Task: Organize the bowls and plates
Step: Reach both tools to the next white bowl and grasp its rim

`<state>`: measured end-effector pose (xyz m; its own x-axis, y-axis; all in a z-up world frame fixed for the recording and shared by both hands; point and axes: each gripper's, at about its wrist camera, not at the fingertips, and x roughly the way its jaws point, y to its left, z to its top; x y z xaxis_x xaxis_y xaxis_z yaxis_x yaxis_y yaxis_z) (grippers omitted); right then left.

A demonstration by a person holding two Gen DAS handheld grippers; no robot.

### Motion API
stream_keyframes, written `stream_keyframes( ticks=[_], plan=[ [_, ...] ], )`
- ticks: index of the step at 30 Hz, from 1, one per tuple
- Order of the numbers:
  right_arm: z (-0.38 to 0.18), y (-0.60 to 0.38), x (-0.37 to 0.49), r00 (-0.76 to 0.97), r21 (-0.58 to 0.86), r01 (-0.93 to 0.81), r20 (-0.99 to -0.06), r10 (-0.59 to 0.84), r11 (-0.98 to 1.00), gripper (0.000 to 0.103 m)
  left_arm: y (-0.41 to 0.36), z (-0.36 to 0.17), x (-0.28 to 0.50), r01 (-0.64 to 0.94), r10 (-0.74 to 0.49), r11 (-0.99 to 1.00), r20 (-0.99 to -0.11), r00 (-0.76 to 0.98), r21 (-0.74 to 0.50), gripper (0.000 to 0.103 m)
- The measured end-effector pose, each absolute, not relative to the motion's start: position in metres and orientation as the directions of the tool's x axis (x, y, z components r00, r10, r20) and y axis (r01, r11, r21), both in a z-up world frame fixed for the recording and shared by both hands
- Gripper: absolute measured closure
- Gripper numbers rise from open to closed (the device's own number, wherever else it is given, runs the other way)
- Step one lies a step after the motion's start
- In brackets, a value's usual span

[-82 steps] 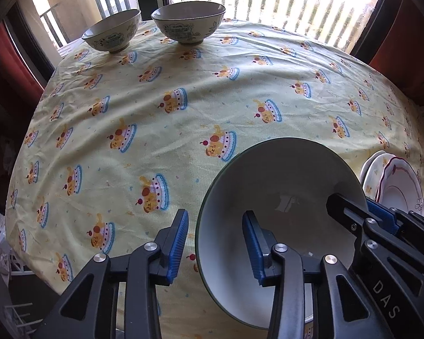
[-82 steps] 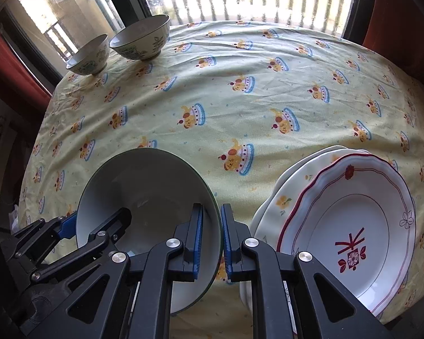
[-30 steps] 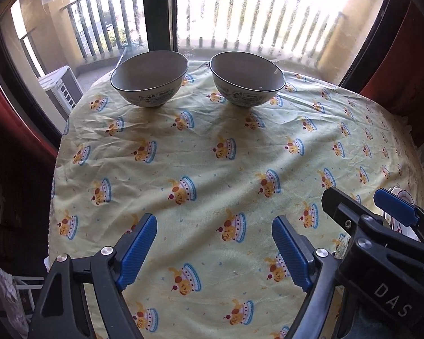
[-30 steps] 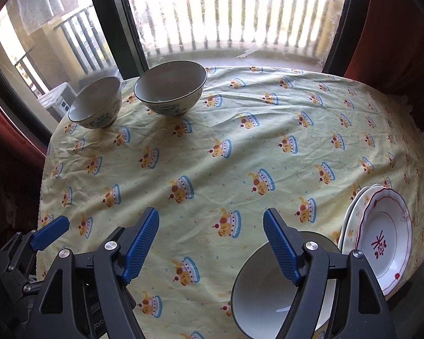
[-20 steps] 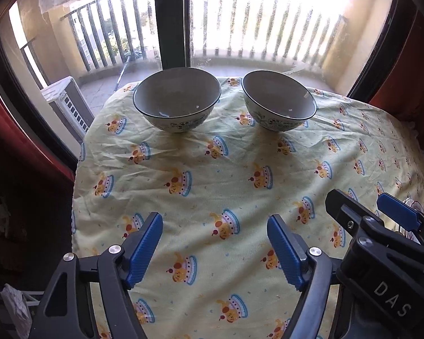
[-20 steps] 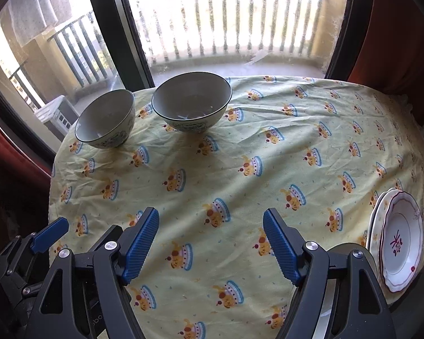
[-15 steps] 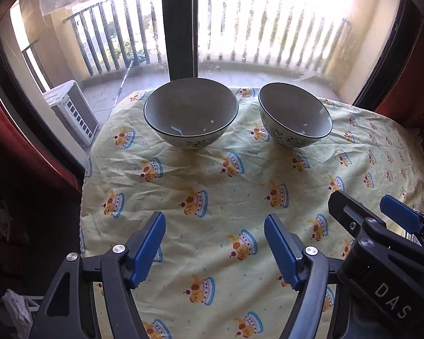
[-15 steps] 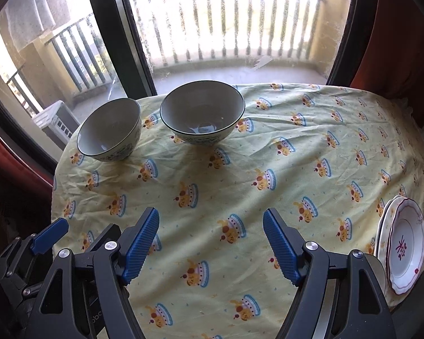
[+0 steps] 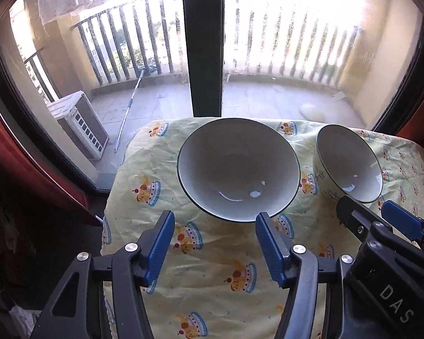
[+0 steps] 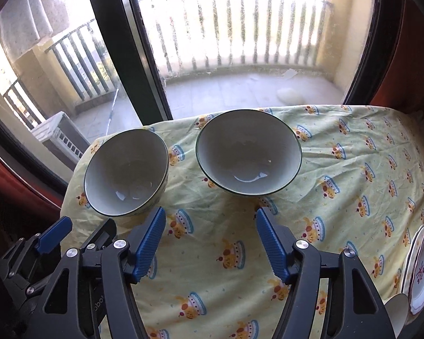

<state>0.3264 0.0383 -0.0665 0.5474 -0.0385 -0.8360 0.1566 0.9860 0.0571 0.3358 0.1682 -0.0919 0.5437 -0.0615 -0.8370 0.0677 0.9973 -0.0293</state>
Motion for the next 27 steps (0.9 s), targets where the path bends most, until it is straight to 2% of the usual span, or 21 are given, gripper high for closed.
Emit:
stream_keyframes(
  ticks=[11,20,23,27],
  plan=[
    [-0.083,0.063,0.386,0.545,0.078,0.136,-0.838,-0.009,0.988,0.05,0.185,-0.112,0.386,0.05,-0.05,0.998,-0.841,0.539,-0.027,0.047],
    [-0.108,0.07,0.417,0.532,0.084,0.123,-0.847,0.006,0.989,0.064,0.187,-0.133,0.41,0.039,-0.044,0.999,-0.855,0.516,-0.027,0.056],
    [-0.115,0.07,0.423,0.524,0.089,0.123,-0.851,0.012,0.988,0.071,0.187,-0.136,0.413,0.034,-0.045,0.999,-0.861,0.507,-0.032,0.057],
    [-0.121,0.07,0.429,0.522,0.104,0.115,-0.852,0.029,0.988,0.082,0.185,-0.138,0.415,0.045,-0.059,0.998,-0.865,0.498,-0.042,0.066]
  ],
)
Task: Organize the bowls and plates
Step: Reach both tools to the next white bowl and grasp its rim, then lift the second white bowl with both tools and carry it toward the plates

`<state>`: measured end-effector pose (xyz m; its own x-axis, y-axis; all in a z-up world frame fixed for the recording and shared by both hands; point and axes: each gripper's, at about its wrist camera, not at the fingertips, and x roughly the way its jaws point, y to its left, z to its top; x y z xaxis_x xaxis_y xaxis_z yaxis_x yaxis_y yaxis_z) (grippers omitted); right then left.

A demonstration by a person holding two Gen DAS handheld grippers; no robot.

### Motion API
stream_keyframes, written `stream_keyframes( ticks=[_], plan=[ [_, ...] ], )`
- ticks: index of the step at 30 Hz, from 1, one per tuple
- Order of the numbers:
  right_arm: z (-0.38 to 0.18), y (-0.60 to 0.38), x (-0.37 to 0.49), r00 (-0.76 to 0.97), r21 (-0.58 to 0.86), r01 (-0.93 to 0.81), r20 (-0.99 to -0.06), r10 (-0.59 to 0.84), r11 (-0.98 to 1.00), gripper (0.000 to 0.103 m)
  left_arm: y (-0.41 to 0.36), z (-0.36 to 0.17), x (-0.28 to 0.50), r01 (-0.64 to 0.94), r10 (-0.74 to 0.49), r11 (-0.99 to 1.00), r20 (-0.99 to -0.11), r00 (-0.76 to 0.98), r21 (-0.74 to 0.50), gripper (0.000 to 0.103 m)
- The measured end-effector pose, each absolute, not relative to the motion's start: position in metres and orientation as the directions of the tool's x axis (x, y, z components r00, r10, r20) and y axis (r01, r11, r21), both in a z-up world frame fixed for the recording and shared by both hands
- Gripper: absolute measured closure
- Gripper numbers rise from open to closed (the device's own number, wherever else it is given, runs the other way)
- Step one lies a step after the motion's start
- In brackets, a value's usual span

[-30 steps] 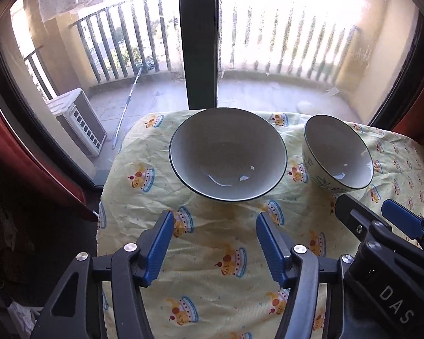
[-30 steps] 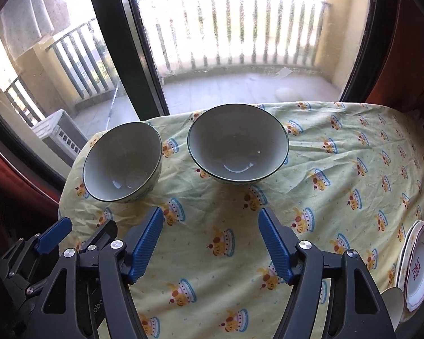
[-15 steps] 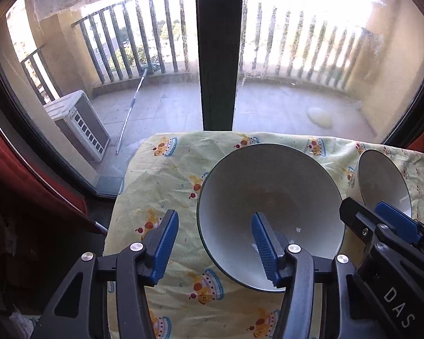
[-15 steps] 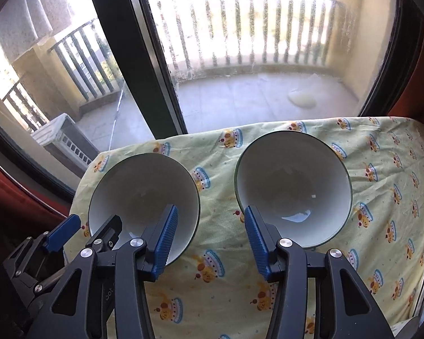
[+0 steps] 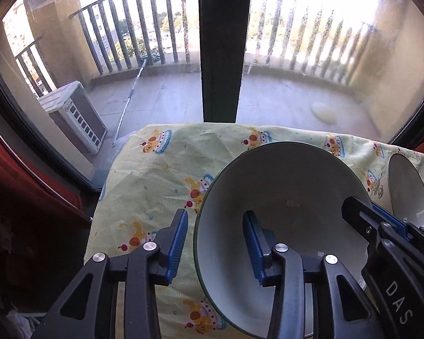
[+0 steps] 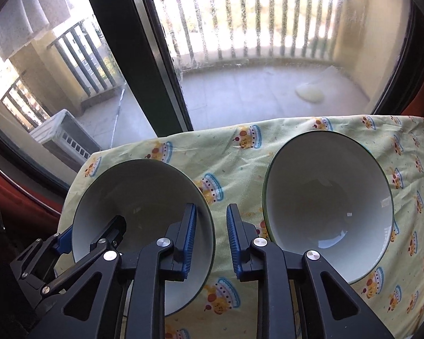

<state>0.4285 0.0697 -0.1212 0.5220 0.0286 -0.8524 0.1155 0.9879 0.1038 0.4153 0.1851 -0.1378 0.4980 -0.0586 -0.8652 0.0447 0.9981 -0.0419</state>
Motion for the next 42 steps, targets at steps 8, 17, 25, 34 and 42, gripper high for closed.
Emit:
stream_keyframes(
  ticks=[8,17,25,34,42],
  plan=[
    [-0.122,0.073,0.427,0.516,0.092,0.097,-0.856,0.029,0.991,0.087,0.179,-0.136,0.411,0.071,-0.058,0.997,-0.868,0.494,-0.026,0.071],
    [-0.119,0.07,0.404,0.492,0.064,0.096,-0.87,0.008,0.993,0.087,0.175,-0.138,0.389,0.093,-0.073,0.995,-0.882,0.465,-0.034,0.071],
    [-0.116,0.063,0.373,0.465,0.06,0.105,-0.886,0.004,0.993,0.087,0.17,-0.139,0.358,0.093,-0.088,0.994,-0.895,0.437,-0.053,0.071],
    [-0.113,0.055,0.332,0.434,0.056,0.108,-0.901,0.004,0.993,0.087,0.162,-0.141,0.321,0.075,-0.1,0.994,-0.913,0.394,-0.077,0.071],
    [-0.115,0.05,0.304,0.403,0.075,0.122,-0.915,0.019,0.99,0.087,0.162,-0.144,0.299,0.072,-0.107,0.994,-0.923,0.369,-0.086,0.071]
  ],
)
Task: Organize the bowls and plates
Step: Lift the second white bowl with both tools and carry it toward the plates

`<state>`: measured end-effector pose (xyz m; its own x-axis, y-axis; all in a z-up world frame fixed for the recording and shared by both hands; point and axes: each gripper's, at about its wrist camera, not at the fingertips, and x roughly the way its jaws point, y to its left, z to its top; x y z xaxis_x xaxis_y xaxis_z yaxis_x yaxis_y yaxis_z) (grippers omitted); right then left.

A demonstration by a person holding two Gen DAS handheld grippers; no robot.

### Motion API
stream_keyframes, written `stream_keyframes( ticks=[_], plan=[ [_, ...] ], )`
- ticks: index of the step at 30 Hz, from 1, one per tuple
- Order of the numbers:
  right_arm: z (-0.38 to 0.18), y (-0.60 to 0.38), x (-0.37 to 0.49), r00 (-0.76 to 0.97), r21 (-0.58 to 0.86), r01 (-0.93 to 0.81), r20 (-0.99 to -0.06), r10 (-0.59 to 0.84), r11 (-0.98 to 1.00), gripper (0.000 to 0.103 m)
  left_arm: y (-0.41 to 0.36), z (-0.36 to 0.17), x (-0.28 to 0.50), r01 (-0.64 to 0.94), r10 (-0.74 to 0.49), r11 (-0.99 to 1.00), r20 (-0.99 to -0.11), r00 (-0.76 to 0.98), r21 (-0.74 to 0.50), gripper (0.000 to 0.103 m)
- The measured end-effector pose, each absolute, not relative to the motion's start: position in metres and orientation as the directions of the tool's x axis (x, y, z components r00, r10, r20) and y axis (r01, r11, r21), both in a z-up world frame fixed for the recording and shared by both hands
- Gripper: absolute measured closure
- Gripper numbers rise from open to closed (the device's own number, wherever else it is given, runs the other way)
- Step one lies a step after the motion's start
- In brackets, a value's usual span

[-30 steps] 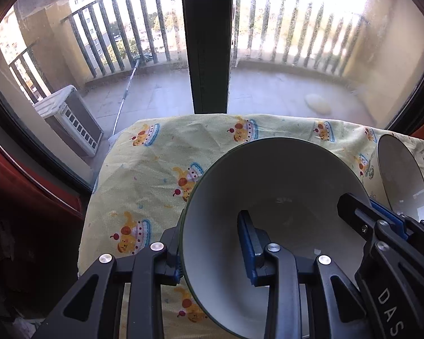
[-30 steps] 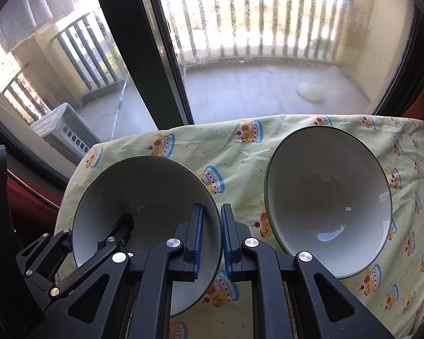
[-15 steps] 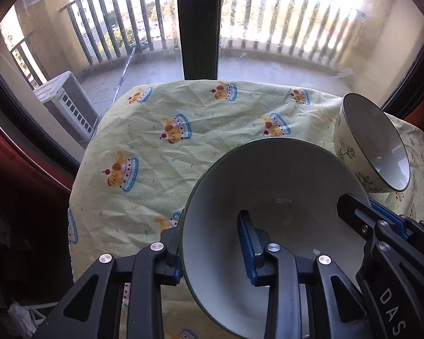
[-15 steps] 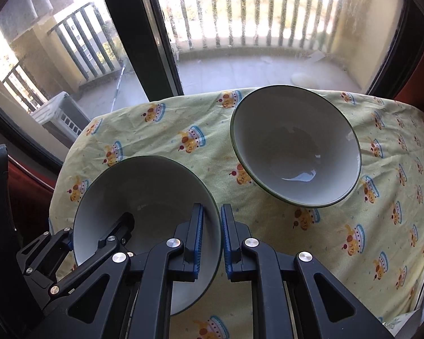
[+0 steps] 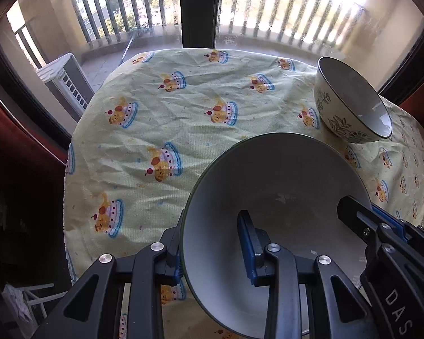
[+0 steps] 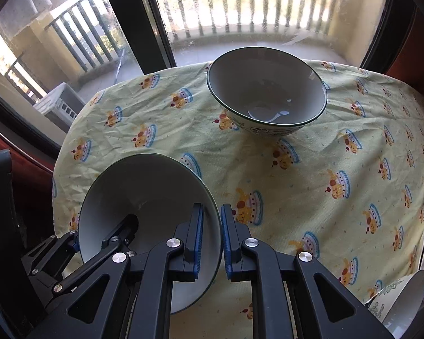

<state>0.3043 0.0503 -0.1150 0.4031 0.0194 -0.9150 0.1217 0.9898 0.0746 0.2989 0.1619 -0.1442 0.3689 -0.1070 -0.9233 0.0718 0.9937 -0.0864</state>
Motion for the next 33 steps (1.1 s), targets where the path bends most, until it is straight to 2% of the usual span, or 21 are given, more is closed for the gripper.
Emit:
stream_keyframes(
  ticks=[12,22,33],
  plan=[
    [-0.12,0.045,0.307,0.41,0.094,0.151,-0.912,0.024,0.984,0.083,0.16,-0.137,0.301,0.067,-0.096,0.995,-0.905,0.415,-0.075,0.071],
    [-0.11,0.046,0.299,0.423,0.073,0.086,-0.906,0.03,0.994,0.085,0.152,-0.129,0.287,0.064,-0.065,0.997,-0.907,0.417,-0.042,0.072],
    [-0.084,0.019,0.266,0.44,0.083,0.015,-0.896,0.068,0.996,0.085,0.122,-0.102,0.245,-0.007,-0.031,0.999,-0.899,0.436,-0.038,0.072]
  ],
)
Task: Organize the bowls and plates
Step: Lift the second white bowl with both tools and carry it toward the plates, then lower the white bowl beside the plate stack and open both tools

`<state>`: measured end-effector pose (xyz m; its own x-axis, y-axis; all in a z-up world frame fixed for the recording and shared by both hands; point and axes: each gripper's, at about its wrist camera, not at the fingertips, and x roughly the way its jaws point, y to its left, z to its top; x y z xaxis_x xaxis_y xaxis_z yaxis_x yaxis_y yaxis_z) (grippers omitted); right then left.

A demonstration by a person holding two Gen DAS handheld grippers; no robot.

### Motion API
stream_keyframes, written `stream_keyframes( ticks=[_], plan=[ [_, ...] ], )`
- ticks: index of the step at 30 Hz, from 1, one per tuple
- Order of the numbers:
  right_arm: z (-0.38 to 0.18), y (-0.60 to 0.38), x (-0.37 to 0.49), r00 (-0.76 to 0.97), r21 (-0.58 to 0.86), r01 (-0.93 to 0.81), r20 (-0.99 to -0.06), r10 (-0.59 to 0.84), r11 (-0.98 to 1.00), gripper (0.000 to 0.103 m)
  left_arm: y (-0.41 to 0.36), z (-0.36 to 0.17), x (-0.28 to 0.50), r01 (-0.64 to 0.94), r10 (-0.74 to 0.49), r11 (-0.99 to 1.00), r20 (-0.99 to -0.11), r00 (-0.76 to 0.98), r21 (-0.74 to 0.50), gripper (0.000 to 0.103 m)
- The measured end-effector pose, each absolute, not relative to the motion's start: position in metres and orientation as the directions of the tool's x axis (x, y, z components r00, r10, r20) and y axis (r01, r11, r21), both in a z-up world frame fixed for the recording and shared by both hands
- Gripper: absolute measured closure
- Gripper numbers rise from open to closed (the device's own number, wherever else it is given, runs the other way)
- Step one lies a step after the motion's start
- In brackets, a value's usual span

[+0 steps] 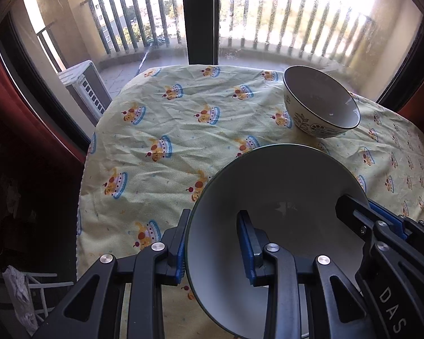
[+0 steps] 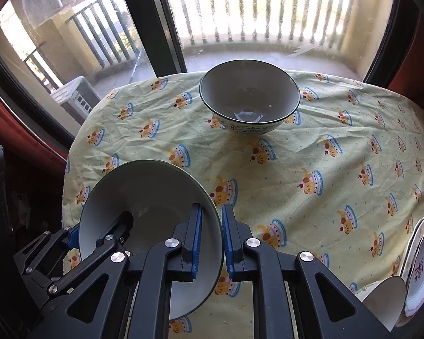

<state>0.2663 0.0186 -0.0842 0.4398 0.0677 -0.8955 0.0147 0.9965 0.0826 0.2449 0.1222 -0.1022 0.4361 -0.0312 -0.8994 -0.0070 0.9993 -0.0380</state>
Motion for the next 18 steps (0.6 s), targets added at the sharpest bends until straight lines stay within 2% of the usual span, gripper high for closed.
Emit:
stream_keyframes(
  ticks=[18],
  plan=[
    [-0.035,-0.085,0.205,0.484,0.077,0.002,-0.873,0.066,0.997,0.085,0.019,-0.062,0.188,0.012,-0.048,0.999,-0.88,0.472,-0.048,0.072]
  ],
)
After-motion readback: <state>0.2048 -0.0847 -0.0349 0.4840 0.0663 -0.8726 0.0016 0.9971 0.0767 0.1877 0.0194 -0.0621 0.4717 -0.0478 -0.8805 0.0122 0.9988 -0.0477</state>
